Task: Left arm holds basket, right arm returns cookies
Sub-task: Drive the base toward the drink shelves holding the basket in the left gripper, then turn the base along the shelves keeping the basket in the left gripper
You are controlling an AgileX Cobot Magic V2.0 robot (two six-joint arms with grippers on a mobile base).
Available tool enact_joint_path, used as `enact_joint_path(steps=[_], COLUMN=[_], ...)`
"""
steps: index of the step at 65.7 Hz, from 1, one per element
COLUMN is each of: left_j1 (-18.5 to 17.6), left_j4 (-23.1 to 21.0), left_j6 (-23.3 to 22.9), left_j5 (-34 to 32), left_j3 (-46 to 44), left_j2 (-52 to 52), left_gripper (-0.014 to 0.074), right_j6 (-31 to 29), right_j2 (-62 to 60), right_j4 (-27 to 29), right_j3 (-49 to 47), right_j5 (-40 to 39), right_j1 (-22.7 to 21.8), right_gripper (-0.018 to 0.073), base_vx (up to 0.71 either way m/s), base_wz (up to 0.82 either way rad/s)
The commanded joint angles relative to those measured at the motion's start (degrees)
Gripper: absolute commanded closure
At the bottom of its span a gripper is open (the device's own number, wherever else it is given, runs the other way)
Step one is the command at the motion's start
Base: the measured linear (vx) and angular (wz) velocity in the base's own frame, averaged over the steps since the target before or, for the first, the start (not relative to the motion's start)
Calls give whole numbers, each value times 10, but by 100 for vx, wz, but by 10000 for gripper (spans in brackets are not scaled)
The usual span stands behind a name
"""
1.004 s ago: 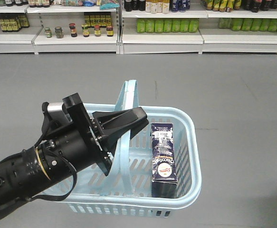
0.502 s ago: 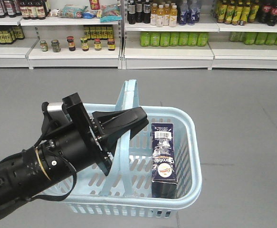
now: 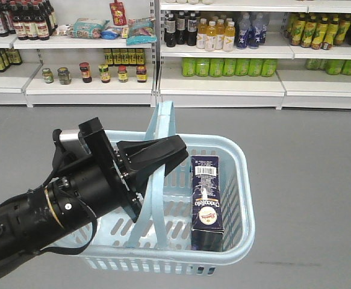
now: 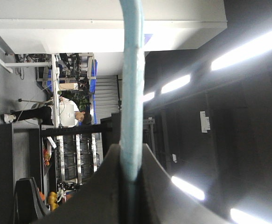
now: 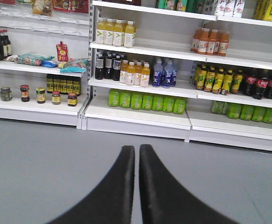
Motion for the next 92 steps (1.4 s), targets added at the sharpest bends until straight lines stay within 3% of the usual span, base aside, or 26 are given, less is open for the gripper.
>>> enact_joint_path(steps=[1,92], left_j1=[-4,-4], left_j4=[-26,-26], left_j6=[0,0], left_j5=[-66,-65], left_j3=[-16,-16], left_j2=[-23,-23], left_gripper=[599,599], right_j6=[-3,-3], right_j2=[-6,-6], right_j4=[-3,-3], right_j3=[10,10], right_j5=[-44,-44], right_j1=[-1,-1], right_gripper=[562,562], base_vx=[55,51], base_wz=[0,-3])
